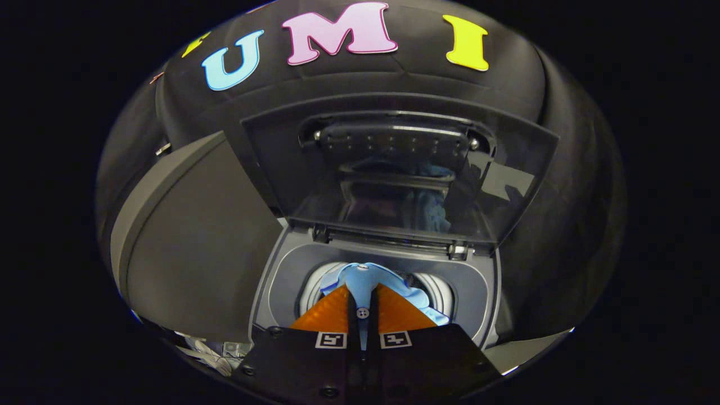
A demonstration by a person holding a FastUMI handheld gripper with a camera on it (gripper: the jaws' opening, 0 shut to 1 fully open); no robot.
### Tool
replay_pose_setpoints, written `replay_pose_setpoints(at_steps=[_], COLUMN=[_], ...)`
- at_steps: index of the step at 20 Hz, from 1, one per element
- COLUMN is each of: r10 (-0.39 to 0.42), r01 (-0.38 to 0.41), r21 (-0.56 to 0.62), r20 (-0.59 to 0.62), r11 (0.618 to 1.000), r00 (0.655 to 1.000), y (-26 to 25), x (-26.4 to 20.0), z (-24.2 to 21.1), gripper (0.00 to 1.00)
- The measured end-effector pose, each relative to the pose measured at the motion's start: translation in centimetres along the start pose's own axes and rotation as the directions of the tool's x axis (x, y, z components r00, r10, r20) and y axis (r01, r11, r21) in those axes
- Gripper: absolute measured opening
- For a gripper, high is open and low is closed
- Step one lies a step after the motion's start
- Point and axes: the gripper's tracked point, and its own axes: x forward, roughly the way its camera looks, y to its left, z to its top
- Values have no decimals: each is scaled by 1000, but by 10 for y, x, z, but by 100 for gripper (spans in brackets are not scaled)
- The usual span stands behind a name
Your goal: Put the clothes into the washing machine and then close the washing machine lid.
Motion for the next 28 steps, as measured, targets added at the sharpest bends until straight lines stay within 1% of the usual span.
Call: replay_pose_setpoints(at_steps=[9, 12, 16, 17, 19, 20, 23, 28], r10=[-45, -61, -63, -43, 13, 20, -18, -27], r01=[46, 62, 66, 48, 5, 0, 34, 43], r21=[-1, 3, 15, 27, 78, 91, 76, 73], r20=[-113, -127, -147, -165, -227, -222, -207, -209], r11=[999, 998, 998, 998, 997, 996, 997, 996], r00=[993, 990, 987, 985, 974, 975, 978, 978], y=[-13, -18, -22, -19, -8, -7, -17, -12], x=[37, 44, 51, 55, 56, 56, 62, 69], z=[-45, -52, -59, -64, -77, -76, -73, -73], gripper=[7, 7, 7, 7, 17, 38, 100, 100])
